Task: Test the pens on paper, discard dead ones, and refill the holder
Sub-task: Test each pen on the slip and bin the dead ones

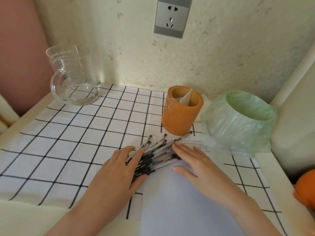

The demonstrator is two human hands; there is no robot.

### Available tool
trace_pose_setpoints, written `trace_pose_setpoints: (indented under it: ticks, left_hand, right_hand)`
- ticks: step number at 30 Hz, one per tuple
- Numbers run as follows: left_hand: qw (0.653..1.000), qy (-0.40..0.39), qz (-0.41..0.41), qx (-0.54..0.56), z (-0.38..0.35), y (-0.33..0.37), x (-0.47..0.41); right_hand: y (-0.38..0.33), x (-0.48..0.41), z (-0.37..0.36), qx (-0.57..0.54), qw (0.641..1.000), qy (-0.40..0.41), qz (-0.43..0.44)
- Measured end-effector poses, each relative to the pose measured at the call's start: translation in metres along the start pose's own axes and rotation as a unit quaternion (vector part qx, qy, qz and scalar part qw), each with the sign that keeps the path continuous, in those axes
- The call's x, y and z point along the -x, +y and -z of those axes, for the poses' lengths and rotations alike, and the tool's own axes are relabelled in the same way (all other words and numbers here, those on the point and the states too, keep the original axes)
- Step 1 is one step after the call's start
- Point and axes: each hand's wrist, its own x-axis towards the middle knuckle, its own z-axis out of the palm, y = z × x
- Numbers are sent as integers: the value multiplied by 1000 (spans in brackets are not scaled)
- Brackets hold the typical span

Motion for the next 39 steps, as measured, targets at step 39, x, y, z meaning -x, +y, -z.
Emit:
trace_pose_setpoints:
  ticks: [39]
  left_hand:
    - [1000, -8, 27, -8, -10, -3, -2]
  right_hand:
    - [18, -14, 5, -53, 990, 120, -50]
